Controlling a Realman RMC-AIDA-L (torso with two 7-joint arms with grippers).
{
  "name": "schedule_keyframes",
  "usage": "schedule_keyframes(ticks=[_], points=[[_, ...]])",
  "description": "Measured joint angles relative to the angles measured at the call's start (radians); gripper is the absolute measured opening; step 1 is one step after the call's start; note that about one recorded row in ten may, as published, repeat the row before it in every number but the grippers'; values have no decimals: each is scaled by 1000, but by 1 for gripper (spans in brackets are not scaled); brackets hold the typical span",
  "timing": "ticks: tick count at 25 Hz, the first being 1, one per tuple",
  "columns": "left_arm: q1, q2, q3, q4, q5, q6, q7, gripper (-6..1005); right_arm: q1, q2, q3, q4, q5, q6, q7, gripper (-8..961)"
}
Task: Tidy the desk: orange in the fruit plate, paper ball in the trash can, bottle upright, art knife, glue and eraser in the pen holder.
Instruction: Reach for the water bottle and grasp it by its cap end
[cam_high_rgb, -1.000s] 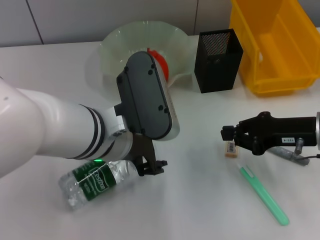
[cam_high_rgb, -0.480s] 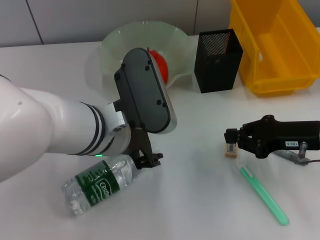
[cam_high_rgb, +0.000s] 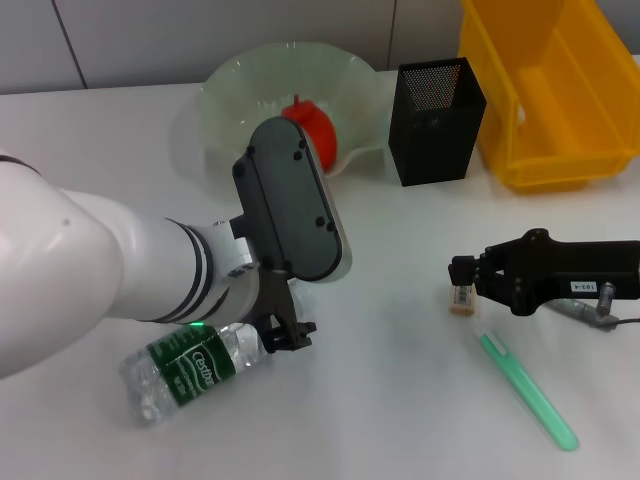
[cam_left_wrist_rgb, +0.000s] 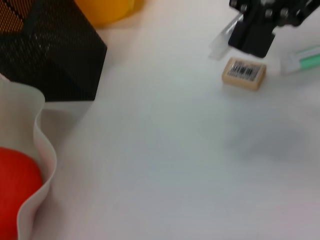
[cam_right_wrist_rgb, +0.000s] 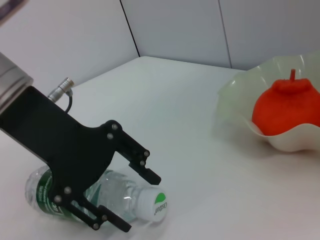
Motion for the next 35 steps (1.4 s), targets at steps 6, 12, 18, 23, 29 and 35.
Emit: schedule_keyframes(ticks=[6, 12, 18, 23, 29, 35], points=[[-9, 0, 13, -25, 12, -32, -15, 520, -3, 0, 0, 0, 0, 0, 0, 58], [-16, 0, 14, -42, 12, -46, -16, 519, -12, 0, 0, 0, 0, 0, -3, 58], [-23, 0, 18, -57, 12, -47, -16, 517, -15, 0, 1, 0, 2, 0, -9, 58], [-32, 0, 27, -74, 12, -47, -16, 516, -15, 0, 1, 0, 2, 0, -9, 58], [-33, 0, 30, -78, 12, -53, -16, 514, -15, 0, 1, 0, 4, 0, -11, 58], [-32, 0, 30, -83, 12, -51, -16, 513, -15, 0, 3, 0, 6, 0, -12, 58]])
